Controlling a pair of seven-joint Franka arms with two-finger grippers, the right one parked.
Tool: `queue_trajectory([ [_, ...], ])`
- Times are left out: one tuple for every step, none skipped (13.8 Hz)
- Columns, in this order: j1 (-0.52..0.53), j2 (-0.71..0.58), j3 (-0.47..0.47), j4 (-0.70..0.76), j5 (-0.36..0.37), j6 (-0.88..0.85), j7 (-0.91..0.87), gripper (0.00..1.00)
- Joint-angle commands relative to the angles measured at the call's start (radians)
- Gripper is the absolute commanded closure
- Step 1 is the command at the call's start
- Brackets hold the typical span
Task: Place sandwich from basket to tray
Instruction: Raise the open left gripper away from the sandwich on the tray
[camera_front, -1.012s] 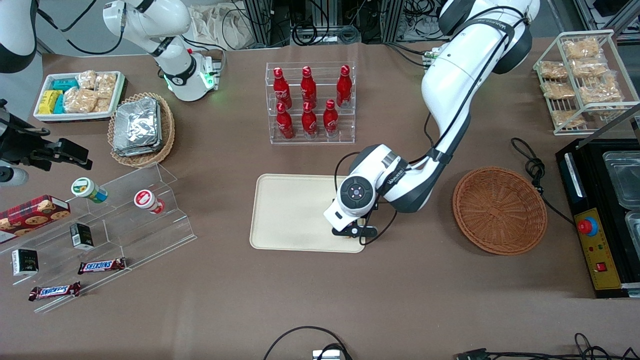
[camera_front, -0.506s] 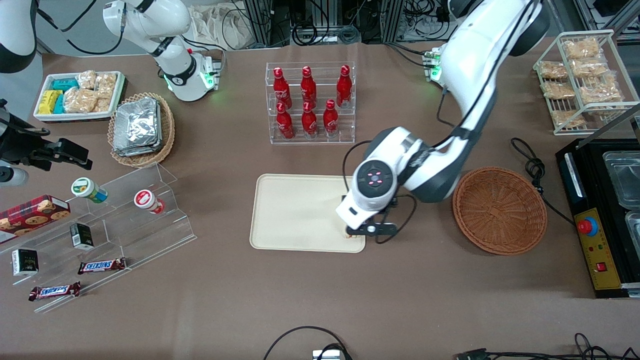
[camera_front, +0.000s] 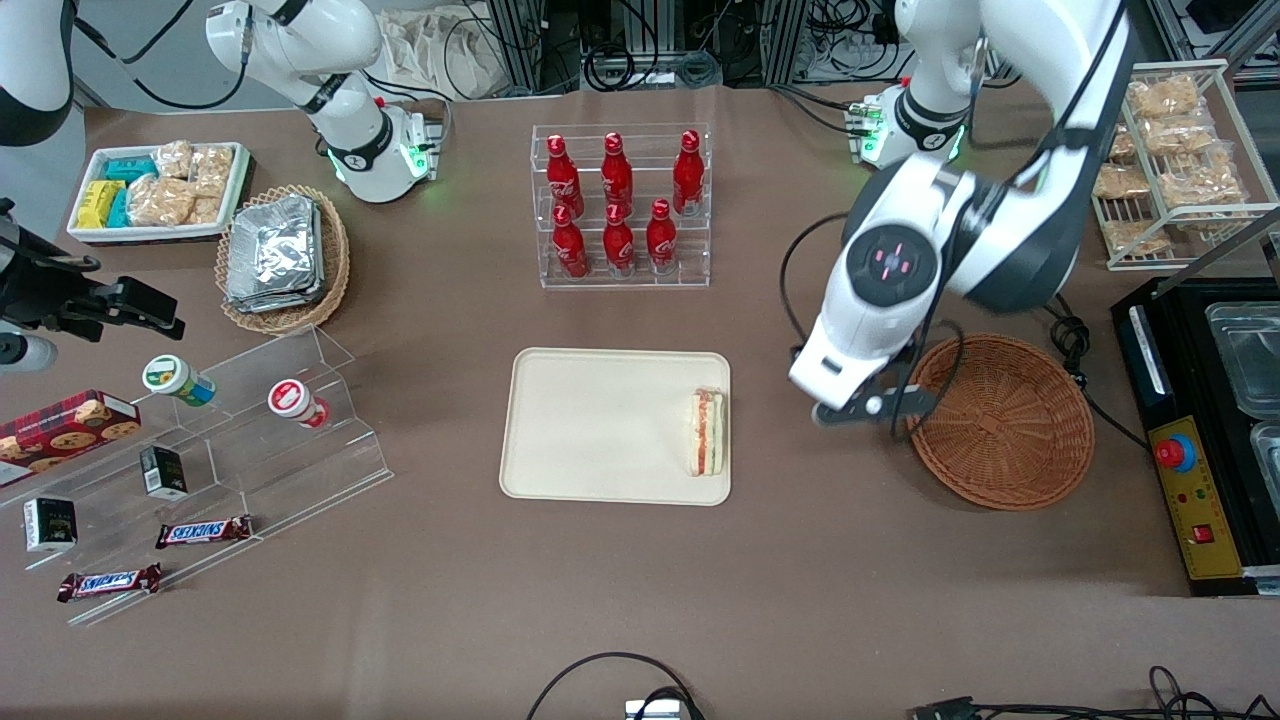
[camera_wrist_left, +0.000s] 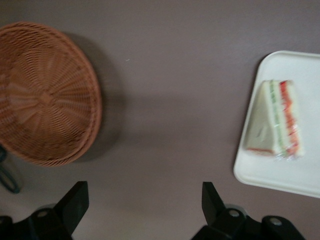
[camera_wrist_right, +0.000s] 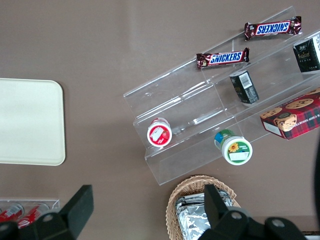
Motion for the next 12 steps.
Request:
queue_trajectory([
  [0.115,-0.191,-0.005,-0.172,-0.033,0.026,0.180,0.00],
  [0.164,-0.213,-0.005,-0.171,-0.070,0.005,0.242,0.00],
  [0.213,-0.222,-0.003,-0.160,-0.102,-0.018,0.305,0.00],
  [0.258,-0.230,-0.003,-0.142,-0.111,-0.032,0.365,0.00],
  [0.292,-0.230,-0.002,-0.119,-0.113,-0.056,0.412,0.00],
  [0.330,-0.218,0.000,-0.074,-0.113,-0.096,0.442,0.02],
  [0.358,-0.209,0.001,-0.044,-0.112,-0.118,0.451,0.08],
  [0.387,-0.201,0.001,-0.020,-0.112,-0.121,0.477,0.09],
  [0.416,-0.192,0.001,-0.003,-0.113,-0.121,0.527,0.04],
  [0.431,-0.172,0.001,0.024,-0.116,-0.121,0.557,0.00],
  [0.433,-0.138,0.003,0.061,-0.118,-0.124,0.551,0.00],
  [0.435,-0.108,0.004,0.095,-0.116,-0.135,0.548,0.00],
])
